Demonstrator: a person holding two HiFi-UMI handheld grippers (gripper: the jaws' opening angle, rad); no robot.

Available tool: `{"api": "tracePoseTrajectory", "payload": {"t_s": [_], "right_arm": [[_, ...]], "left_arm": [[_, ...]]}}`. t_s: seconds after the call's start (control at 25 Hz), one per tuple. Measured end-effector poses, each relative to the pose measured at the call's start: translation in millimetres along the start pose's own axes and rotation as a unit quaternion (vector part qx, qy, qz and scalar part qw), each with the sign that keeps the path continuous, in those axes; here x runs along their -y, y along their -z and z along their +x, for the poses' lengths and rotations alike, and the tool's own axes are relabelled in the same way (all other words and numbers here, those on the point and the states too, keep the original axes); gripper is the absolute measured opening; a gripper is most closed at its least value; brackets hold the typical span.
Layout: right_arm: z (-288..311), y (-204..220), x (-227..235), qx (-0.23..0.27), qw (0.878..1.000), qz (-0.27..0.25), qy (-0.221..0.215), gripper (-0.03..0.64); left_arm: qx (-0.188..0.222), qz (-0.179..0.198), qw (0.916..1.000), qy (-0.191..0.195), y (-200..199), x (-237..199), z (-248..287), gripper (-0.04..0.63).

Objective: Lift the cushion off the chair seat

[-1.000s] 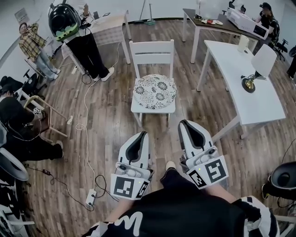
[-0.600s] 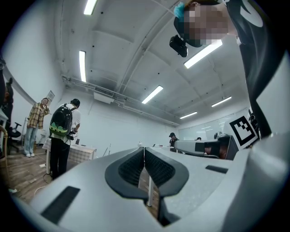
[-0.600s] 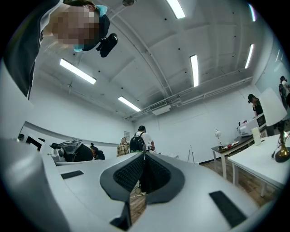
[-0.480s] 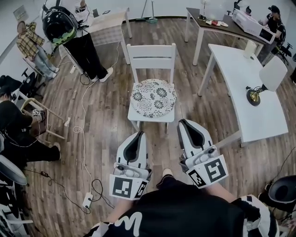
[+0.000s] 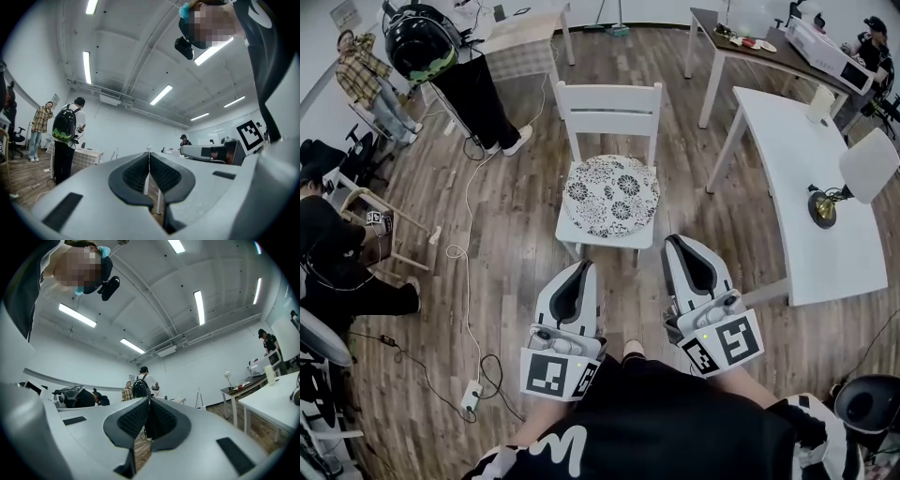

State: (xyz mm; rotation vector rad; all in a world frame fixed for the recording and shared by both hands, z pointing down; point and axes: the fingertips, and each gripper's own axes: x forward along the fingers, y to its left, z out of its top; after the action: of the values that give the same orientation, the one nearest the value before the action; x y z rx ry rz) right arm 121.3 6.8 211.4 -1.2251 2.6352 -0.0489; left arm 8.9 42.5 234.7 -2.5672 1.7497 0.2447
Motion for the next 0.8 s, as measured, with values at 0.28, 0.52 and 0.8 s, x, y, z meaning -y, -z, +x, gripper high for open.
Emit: {"api": "tracePoseTrajectory", "payload": {"t_s": [0.28, 0.52, 0.8], "right_arm": [[8, 13, 9, -0.009, 1.000, 0.019, -0.001, 0.026], [21, 19, 16, -0.016, 1.000, 0.018, 0.001, 0.026], [44, 22, 30, -0.020, 1.000, 0.003, 0.017, 0.026]], "left_arm": [[-0.018, 0.000, 0.9998, -0.010, 10, -5, 5, 0.006], [-0.021, -0.006, 0.9998, -0.005, 15, -15, 19, 0.006], [-0.014, -0.014, 0.9997, 0.017, 20, -29, 49, 0.006]]}}
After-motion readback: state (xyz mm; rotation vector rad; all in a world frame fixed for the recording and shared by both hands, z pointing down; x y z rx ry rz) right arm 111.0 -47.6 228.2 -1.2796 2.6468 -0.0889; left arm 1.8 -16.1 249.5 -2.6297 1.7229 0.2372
